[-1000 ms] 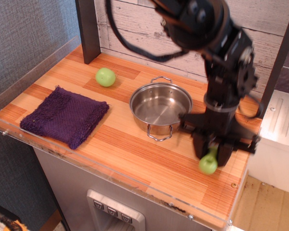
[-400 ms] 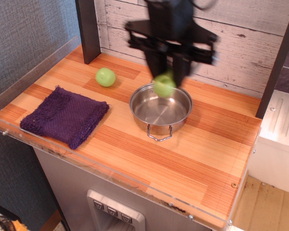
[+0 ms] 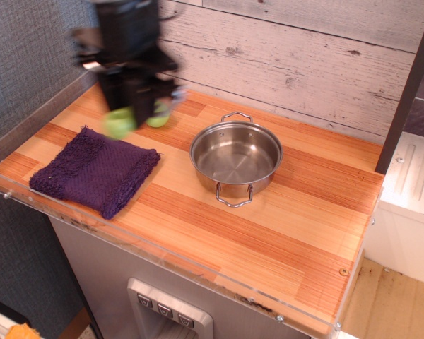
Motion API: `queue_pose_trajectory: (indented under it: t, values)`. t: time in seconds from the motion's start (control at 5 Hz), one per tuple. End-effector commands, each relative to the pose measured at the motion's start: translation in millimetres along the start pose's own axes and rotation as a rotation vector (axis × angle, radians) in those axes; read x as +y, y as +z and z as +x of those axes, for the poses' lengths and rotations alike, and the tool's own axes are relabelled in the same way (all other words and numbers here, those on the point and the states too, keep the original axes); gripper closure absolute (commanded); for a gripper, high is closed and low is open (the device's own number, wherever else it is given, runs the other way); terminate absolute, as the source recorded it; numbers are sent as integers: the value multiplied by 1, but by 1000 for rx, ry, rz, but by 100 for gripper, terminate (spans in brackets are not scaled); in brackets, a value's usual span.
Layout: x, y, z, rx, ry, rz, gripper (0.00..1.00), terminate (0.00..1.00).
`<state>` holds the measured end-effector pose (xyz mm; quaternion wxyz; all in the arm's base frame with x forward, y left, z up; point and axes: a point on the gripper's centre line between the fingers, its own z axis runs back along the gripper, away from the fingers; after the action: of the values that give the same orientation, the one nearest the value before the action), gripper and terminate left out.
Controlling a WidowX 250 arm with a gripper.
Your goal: Put the spatula on top of the cloth.
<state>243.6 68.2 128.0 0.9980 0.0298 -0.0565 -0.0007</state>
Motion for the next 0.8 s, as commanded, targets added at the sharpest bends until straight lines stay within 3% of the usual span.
queue_pose_trajectory:
  t: [0.0, 0.2, 0.6]
  values:
    - [80, -23, -18, -28, 120, 23, 100, 0]
    - [93, -44, -23, -20, 148, 17, 100, 0]
    - [75, -71, -13, -17, 108, -13, 100, 0]
